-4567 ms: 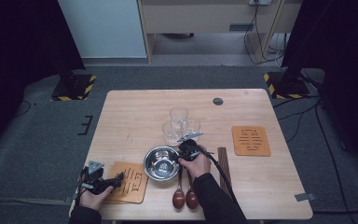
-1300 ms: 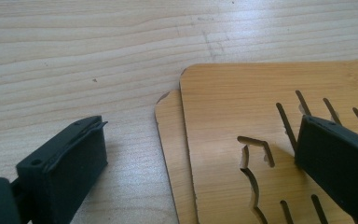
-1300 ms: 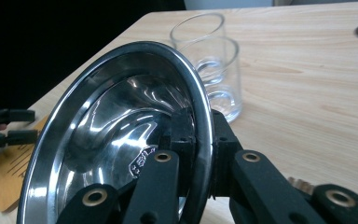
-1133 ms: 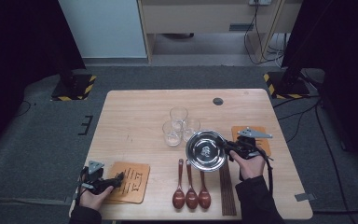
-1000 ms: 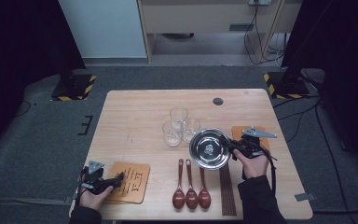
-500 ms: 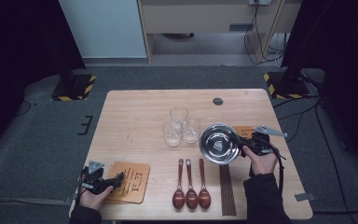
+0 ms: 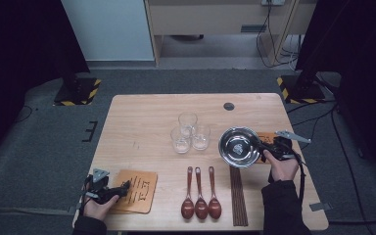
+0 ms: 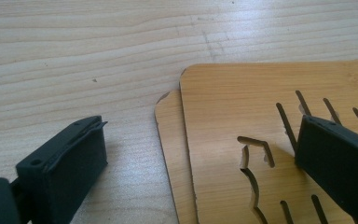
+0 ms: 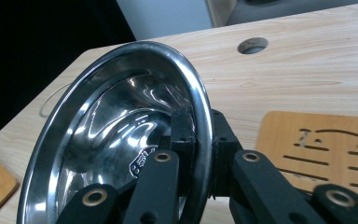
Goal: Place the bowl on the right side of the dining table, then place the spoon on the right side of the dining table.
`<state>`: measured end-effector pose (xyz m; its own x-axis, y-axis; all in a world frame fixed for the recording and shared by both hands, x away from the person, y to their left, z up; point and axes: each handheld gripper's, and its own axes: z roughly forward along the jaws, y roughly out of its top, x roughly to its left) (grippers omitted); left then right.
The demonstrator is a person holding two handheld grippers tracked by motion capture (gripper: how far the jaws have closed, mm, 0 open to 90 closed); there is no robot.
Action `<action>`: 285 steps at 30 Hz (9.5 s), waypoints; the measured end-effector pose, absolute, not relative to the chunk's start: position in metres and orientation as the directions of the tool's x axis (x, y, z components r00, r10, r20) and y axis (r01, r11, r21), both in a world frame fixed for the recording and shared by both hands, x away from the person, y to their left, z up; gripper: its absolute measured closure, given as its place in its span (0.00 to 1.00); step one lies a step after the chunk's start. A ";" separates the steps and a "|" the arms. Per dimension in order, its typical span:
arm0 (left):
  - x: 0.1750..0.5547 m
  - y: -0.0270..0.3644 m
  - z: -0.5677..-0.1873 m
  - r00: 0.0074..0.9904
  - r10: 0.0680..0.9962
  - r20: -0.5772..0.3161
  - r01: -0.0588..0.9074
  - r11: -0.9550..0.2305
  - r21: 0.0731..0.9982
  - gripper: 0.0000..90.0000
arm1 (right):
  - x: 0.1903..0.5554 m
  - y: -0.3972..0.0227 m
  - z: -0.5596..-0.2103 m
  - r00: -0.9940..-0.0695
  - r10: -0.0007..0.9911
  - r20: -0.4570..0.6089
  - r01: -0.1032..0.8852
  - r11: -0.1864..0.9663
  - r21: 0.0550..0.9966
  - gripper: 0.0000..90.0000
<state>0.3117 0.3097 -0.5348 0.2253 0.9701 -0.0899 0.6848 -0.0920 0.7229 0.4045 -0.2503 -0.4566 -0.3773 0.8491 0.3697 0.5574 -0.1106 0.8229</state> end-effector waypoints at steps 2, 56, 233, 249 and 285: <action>0.312 0.310 -0.535 0.225 0.970 -0.090 0.685 -0.092 0.723 0.01 | 0.406 -0.254 -0.458 -0.369 0.854 0.366 0.554 -0.114 0.825 0.93; 0.312 0.310 -0.535 0.225 0.970 -0.090 0.685 -0.092 0.723 0.01 | 0.441 -0.312 -0.487 -0.130 0.926 0.355 0.576 -0.221 0.787 0.93; 0.300 0.151 -0.487 0.670 0.741 -0.035 0.458 -0.376 0.806 0.23 | 0.363 -0.226 -0.476 -0.520 0.836 0.175 0.497 0.130 0.858 0.37; 0.294 0.111 -0.487 0.742 0.669 -0.042 0.430 -0.427 0.795 0.25 | 0.362 -0.214 -0.480 -0.555 0.812 0.183 0.503 0.153 0.851 0.37; 0.287 0.055 -0.505 0.840 0.541 -0.035 0.389 -0.556 0.735 0.24 | 0.364 -0.197 -0.487 -0.586 0.782 0.211 0.523 0.166 0.836 0.40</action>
